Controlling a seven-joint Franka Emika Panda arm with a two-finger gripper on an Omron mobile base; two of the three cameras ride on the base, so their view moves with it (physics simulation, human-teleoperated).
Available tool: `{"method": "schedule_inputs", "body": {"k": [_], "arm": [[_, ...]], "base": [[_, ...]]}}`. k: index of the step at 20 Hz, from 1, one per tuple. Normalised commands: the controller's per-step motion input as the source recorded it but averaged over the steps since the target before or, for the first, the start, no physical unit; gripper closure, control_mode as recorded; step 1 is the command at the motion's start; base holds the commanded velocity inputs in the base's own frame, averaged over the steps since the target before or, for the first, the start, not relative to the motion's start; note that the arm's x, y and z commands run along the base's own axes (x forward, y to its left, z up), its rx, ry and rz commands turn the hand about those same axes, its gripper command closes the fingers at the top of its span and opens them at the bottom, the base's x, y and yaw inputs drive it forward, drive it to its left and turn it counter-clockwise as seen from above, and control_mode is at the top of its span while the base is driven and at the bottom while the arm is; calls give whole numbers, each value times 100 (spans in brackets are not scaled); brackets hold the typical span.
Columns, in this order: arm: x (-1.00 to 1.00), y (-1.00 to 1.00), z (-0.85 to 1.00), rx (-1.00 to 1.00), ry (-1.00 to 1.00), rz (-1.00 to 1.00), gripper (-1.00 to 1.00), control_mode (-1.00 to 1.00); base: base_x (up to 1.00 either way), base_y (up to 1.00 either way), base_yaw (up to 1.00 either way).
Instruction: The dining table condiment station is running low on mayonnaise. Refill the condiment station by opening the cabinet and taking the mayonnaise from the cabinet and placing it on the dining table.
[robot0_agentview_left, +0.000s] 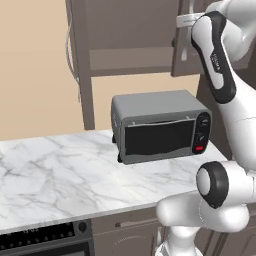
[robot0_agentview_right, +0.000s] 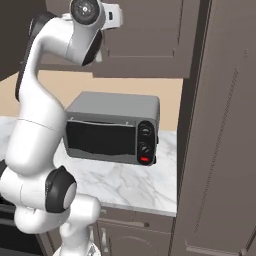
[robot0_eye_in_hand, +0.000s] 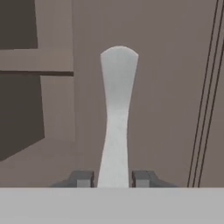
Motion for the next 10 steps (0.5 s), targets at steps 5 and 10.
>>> {"method": "schedule_inputs", "body": {"k": [5,10], "arm": [[-78,-31,-9,0,-2,0,100,-100],[-100,-56,-11,0,-14,0,100,-100]], "base": [[0,0,0],[0,0,0]]}}
